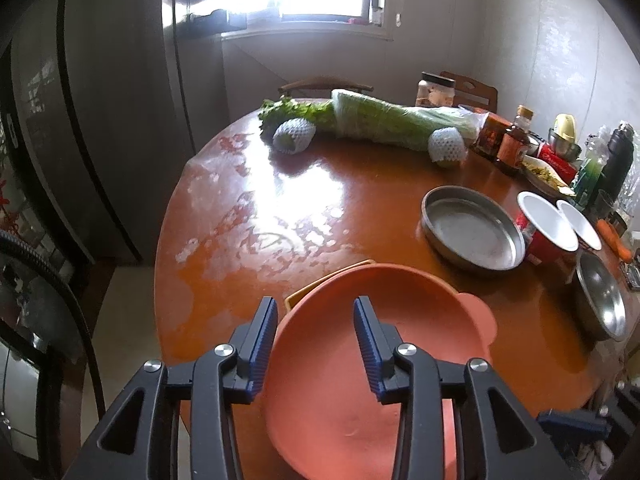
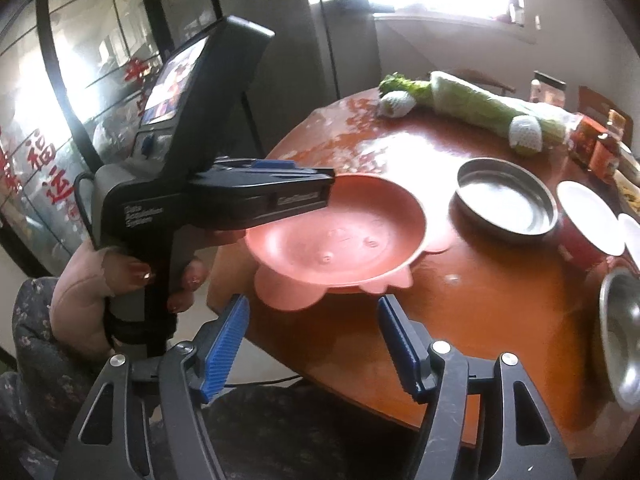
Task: Organize plates and bowls
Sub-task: 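Open the left tool to release the orange plate and withdraw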
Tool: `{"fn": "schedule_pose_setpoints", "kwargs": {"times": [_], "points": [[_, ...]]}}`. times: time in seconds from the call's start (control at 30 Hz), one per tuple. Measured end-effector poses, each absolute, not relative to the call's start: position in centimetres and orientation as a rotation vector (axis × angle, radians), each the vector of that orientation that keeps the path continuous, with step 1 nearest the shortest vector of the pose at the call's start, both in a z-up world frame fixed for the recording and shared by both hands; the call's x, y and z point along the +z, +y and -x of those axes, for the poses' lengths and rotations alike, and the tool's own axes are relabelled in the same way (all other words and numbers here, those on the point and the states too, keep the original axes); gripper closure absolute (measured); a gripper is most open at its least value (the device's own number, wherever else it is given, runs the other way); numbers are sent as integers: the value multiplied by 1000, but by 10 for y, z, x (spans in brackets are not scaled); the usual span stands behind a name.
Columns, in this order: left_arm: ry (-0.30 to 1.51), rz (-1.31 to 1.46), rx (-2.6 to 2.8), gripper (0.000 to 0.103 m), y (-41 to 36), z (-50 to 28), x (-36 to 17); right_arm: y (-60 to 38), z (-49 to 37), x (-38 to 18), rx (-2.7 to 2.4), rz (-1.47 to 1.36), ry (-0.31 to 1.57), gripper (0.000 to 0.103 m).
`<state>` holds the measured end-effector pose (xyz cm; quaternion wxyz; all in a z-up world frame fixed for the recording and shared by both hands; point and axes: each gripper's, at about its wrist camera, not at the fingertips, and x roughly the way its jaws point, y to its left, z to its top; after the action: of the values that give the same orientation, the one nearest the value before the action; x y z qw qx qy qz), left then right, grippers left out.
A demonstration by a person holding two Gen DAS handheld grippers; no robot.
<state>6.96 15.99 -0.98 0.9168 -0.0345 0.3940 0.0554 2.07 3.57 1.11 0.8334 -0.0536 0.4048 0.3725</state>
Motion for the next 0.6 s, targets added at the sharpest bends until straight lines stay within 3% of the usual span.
{"fn": "schedule_pose_setpoints", "kwargs": {"times": [0.17, 0.6], "points": [[792, 34, 104, 57, 141, -68, 7, 10, -26, 21, 723, 74, 824, 33], [772, -38, 55, 55, 87, -70, 34, -66, -40, 43, 572, -74, 748, 29]]}}
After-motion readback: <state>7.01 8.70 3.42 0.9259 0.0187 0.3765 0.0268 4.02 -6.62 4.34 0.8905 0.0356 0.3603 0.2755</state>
